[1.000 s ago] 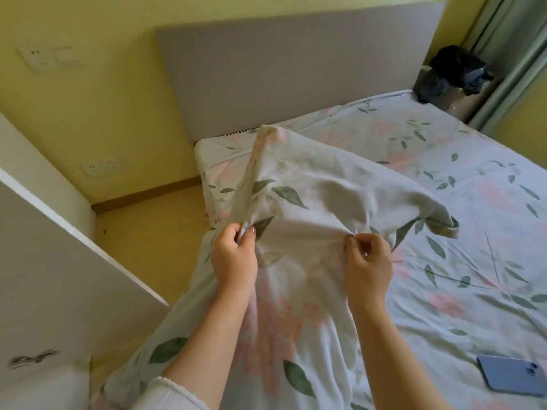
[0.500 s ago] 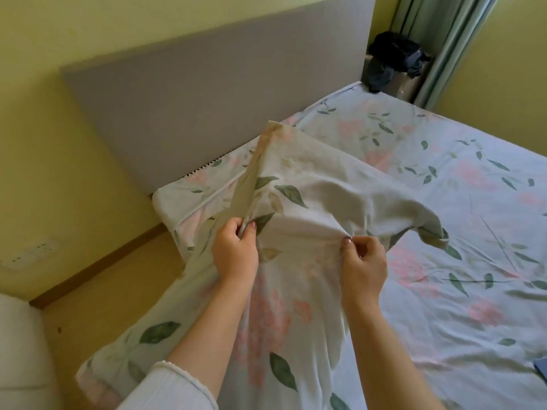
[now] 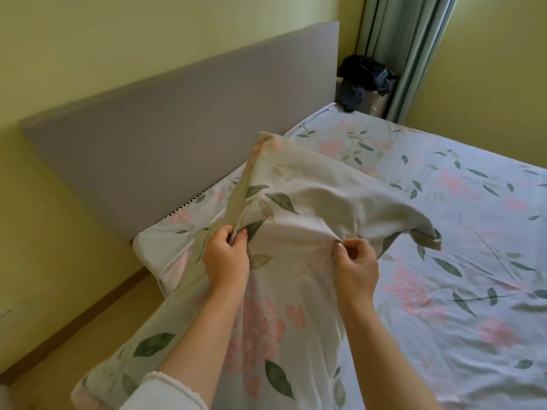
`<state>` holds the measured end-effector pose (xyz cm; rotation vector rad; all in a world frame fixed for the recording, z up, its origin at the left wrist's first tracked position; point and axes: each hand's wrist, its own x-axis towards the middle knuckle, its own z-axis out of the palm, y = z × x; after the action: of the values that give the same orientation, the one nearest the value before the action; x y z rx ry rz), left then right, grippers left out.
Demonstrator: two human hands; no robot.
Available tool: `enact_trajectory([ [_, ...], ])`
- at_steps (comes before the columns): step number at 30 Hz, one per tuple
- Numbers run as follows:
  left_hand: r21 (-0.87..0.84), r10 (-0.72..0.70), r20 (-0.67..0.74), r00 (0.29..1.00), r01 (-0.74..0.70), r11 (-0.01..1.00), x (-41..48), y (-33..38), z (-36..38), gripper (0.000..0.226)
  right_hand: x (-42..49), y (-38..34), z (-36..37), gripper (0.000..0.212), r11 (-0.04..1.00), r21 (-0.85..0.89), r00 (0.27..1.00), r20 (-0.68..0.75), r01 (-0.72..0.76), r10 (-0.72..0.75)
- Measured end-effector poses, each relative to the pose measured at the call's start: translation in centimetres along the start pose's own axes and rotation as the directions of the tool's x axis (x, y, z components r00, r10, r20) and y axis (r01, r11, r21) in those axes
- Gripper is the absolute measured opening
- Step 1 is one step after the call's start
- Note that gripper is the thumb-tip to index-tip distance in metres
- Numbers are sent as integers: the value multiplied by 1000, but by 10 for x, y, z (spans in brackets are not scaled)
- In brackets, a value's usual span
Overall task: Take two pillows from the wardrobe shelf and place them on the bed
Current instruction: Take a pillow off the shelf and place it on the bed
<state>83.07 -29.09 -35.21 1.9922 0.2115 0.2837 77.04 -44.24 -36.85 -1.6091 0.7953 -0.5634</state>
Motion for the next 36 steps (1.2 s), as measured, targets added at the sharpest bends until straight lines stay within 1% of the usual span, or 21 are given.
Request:
enact_trajectory([
  [5,-17,3,-17,1000,-3,1000,31,5,14,17,27,-12,18,26,999,-17,999,15,37,-37],
  [9,-23,1,6,1000,-1,1000,68,0,24,17,47,-15,48,24,1000,-20,1000,5,23,-23],
  [13,-22,-24,34,999,24,999,121,-16,28,15,63,-17,96,17,999,-33,1000,-3,-2,2],
  [17,1,-31,95,995,32,1000,185,-33,30,19,78,-14,157,18,997,-57,998,-44,-46,44],
  [20,11,-59,169,984,58,998,235,-43,32,34,91,-15,204,21,993,-80,993,-90,-89,82],
  [22,21,-70,224,972,67,998,273,-50,35,37,101,-18,237,23,988,-94,984,-145,-122,108],
  [24,29,-62,270,961,56,998,308,-56,40,36,111,-22,267,23,985,-86,972,-193,-151,133],
  [27,54,-49,311,949,34,998,348,-60,46,25,123,-24,301,15,976,-79,953,-245,-202,177],
  [30,71,-29,331,943,5,997,370,-60,50,19,132,-25,318,14,967,-87,945,-247,-239,212],
  [36,77,-9,345,939,-18,997,385,-68,67,16,153,-8,332,19,973,-82,955,-226,-215,192],
])
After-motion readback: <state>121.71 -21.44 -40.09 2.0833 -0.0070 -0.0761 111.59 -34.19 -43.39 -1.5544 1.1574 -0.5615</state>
